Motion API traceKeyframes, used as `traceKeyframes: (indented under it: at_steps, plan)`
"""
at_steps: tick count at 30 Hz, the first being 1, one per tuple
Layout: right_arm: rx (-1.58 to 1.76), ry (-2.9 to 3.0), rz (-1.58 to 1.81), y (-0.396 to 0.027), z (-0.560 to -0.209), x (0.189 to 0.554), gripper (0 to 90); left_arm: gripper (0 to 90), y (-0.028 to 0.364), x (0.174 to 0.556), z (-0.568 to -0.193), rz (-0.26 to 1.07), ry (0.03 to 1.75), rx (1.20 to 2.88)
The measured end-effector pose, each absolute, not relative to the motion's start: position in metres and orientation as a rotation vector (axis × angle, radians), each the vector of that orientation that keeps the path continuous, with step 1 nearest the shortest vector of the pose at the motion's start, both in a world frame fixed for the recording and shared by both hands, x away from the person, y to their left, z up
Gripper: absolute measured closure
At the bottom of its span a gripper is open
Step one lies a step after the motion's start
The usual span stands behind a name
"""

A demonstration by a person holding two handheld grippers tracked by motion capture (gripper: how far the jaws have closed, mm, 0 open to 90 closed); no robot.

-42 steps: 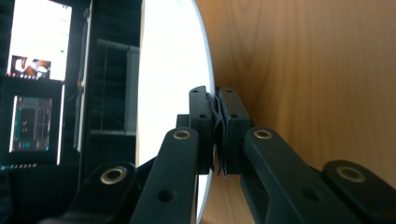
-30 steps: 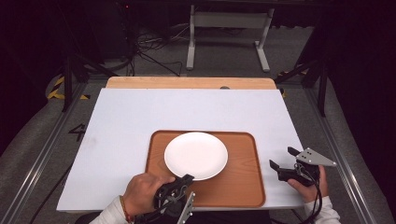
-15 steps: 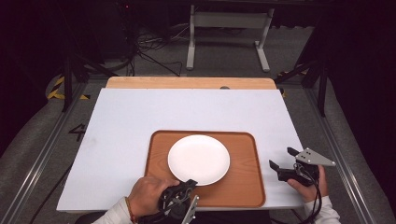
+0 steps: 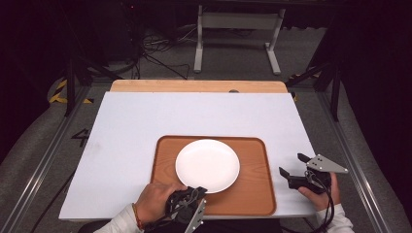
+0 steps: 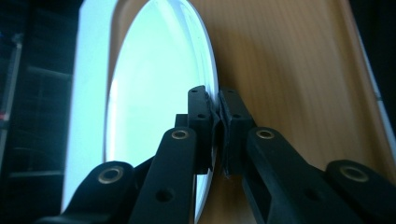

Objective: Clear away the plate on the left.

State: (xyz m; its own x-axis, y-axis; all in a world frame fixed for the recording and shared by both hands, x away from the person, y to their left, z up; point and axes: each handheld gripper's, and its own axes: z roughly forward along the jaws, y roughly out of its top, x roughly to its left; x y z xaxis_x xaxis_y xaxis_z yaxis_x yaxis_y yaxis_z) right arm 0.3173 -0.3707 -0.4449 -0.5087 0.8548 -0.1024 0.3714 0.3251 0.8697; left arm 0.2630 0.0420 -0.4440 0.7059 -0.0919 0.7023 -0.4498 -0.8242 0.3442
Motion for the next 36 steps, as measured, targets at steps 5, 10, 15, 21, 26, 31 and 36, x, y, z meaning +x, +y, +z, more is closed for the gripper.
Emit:
traceKeyframes:
  at_steps: [5, 10, 15, 21, 26, 31, 36]
  plan:
    - [1.071, 2.032, 1.119, -0.371, -0.445, 0.317, 11.3, 83.3, 0.042, 0.266, -0.447, 0.901, -0.385, 2.413]
    - [1.070, 2.040, 1.119, -0.370, -0.445, 0.317, 11.3, 81.6, 0.042, 0.270, -0.447, 0.842, -0.364, 2.410]
    - [1.036, 2.058, 1.109, -0.366, -0.444, 0.316, 11.1, 80.0, 0.043, 0.273, -0.448, 0.795, -0.350, 2.414]
    - [1.047, 2.049, 1.110, -0.368, -0.445, 0.316, 11.1, 78.1, 0.044, 0.276, -0.450, 0.747, -0.324, 2.425]
    - [1.044, 2.050, 1.108, -0.368, -0.444, 0.316, 11.1, 77.0, 0.039, 0.278, -0.454, 0.710, -0.313, 2.435]
    - [1.047, 2.053, 1.122, -0.367, -0.443, 0.316, 11.1, 75.0, 0.039, 0.285, -0.455, 0.641, -0.269, 2.421]
    - [1.048, 2.051, 1.122, -0.368, -0.444, 0.316, 11.1, 72.6, 0.041, 0.289, -0.455, 0.573, -0.219, 2.393]
